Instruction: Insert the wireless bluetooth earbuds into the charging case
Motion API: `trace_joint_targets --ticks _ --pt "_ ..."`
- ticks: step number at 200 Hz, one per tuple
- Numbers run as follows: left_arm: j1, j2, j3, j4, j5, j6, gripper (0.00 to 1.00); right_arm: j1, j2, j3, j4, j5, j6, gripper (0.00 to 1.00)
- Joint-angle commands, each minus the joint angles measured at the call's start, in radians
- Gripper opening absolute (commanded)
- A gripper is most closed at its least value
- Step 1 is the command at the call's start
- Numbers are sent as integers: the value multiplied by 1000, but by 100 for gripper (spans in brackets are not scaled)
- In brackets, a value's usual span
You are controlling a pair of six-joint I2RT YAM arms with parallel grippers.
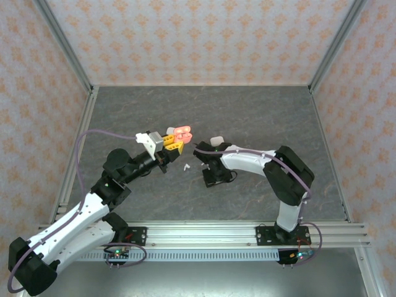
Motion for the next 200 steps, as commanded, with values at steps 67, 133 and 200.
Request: trace_joint_targets --ticks 67,133,200 --pt "-7 -21 28 -16 -24 2 0 3 -80 29 -77 17 -23 45" --pt "-7 -39 25 -30 -33 2 0 -36 -7 78 -26 -10 -28 46" --pt "-7 -47 23 -43 -47 4 0 -36 54 90 -11 2 -37 42"
